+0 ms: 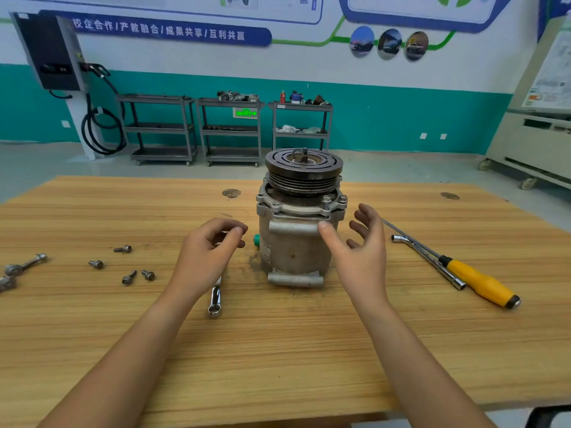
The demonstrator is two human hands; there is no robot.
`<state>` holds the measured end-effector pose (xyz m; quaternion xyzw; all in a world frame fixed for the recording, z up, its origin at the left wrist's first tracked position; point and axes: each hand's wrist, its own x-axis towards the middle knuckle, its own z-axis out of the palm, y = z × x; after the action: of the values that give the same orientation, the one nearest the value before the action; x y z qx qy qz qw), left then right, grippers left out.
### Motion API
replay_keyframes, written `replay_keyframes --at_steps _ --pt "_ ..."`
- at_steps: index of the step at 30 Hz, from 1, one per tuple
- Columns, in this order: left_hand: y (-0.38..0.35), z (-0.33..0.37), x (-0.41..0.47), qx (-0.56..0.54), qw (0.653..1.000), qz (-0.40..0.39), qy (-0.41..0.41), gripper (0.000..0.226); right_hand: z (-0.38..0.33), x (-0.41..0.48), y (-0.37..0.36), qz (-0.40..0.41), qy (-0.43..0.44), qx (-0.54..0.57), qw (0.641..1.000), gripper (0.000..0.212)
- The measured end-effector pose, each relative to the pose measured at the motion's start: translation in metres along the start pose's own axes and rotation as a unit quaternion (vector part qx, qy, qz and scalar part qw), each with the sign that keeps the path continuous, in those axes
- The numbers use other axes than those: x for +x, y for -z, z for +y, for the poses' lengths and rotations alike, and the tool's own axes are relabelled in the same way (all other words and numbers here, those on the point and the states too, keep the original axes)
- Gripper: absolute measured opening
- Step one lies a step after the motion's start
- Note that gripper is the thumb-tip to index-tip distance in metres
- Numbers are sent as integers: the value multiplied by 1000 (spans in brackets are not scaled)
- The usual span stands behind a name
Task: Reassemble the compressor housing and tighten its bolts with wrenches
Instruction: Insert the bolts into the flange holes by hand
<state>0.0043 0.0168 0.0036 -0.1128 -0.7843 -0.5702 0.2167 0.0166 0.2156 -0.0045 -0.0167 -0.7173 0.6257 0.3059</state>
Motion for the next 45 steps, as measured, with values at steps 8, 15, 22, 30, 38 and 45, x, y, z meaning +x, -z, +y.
replay_keyframes --at_steps 8,15,22,30,38,45 --pt "87 -13 13 33 985 152 70 16 12 2 -1 -107 -98 54 988 121" --pt "132 -44 3 437 869 -118 203 21 20 -1 -3 -119 -73 61 988 111" --pt "123 -46 1 493 854 -58 157 14 24 -1 -1 -120 -77 69 987 113" --pt "34 46 16 46 998 -50 14 22 25 -2 1 -126 -79 75 986 107" --pt "4 67 33 85 990 -76 -80 23 27 -1 3 -125 -77 80 986 108" --pt "1 70 43 199 968 -101 -114 20 28 -1 3 -128 -76 79 986 109"
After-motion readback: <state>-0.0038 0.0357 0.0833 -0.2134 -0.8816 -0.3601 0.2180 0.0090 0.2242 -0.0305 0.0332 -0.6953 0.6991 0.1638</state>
